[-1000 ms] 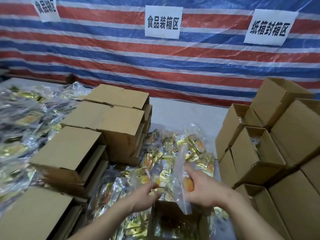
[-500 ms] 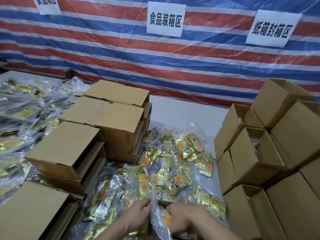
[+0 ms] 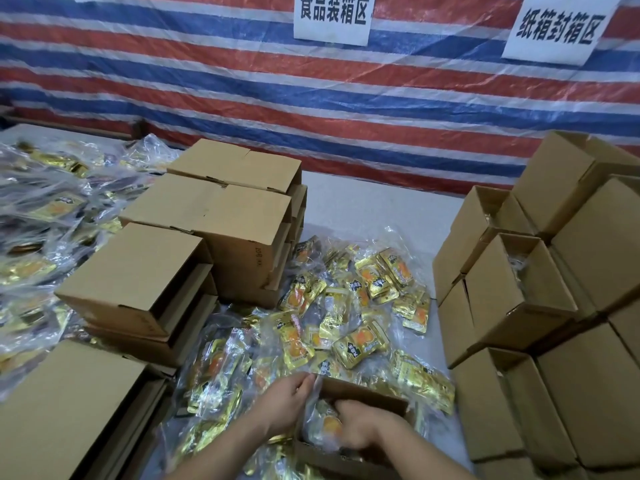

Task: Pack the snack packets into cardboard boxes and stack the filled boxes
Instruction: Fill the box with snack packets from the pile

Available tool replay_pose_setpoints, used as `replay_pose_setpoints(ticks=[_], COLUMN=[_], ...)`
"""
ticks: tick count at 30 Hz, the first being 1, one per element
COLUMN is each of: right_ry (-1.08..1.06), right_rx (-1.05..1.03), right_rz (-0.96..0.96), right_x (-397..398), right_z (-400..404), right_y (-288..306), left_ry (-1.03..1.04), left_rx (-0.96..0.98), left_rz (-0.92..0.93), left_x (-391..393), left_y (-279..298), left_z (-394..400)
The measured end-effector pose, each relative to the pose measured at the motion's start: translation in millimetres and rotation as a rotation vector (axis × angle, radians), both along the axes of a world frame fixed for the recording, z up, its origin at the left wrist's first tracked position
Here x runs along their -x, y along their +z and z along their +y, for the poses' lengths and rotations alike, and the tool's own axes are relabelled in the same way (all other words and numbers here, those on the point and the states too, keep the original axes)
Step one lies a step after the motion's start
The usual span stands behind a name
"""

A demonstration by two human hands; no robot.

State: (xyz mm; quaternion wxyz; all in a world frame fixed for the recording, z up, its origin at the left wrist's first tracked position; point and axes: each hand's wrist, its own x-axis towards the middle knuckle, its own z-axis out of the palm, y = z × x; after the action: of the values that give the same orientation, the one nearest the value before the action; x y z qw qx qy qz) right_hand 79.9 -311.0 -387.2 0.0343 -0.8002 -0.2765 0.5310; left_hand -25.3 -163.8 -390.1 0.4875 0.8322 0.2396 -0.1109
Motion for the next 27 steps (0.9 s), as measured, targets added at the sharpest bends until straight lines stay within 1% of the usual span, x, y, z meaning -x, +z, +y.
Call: replay_pose_setpoints(ticks=[4,7,9,11,12,14,16,18,21,25,27], right_ry=[0.022,0.029,0.053,0.065,0.095,0.142,0.077,0.030,0.010,-0.087,-0.070], right_rx=[-0.031,-0.094,-0.166,-0.263,-0.270,-0.194,-0.125,-0.103,-0.127,-0.262,-0.250], right_rz=[0.006,-0.015,-0.072,-0.081,-0.089,-0.093,-0.059,-0.041,-0.016,-0.070,-0.047], right_x=[-8.4,-8.4,-8.2,-2.5,2.5,14.0,22.5,25.4,23.2,9.4,9.4], right_z=[-14.1,-20.6,-20.4,-12.4,-6.6,4.9,11.5,15.4,16.3,13.9,14.4], right_y=[20.5,41.5,55.0,62.4,60.3,46.5,26.8,18.3,22.9,29.3,27.4], left_ry=[-0.053,-0.080,-0.074,-0.078,-0.082,-0.081,-0.078,-0.066,-0.066,-0.084,-0.071], left_rx=[-0.039,-0.083,-0.085,-0.093,-0.097,-0.105,-0.121,-0.125,-0.143,-0.142,-0.138], left_rz=[-0.006,-0.016,-0.025,-0.045,-0.051,-0.050,-0.046,-0.037,-0.035,-0.027,-0.020], left_x=[-5.0,-6.5,-6.9,-8.2,-8.8,-9.6,-10.8,-9.3,-7.1,-11.8,-12.4], left_y=[2.2,-1.0,-3.3,-5.4,-6.3,-8.0,-9.8,-10.5,-12.1,-12.4,-14.0], left_z=[-1.6,-2.0,-2.5,-3.0,-3.2,-3.4,-3.4,-2.5,1.4,1.0,-0.4])
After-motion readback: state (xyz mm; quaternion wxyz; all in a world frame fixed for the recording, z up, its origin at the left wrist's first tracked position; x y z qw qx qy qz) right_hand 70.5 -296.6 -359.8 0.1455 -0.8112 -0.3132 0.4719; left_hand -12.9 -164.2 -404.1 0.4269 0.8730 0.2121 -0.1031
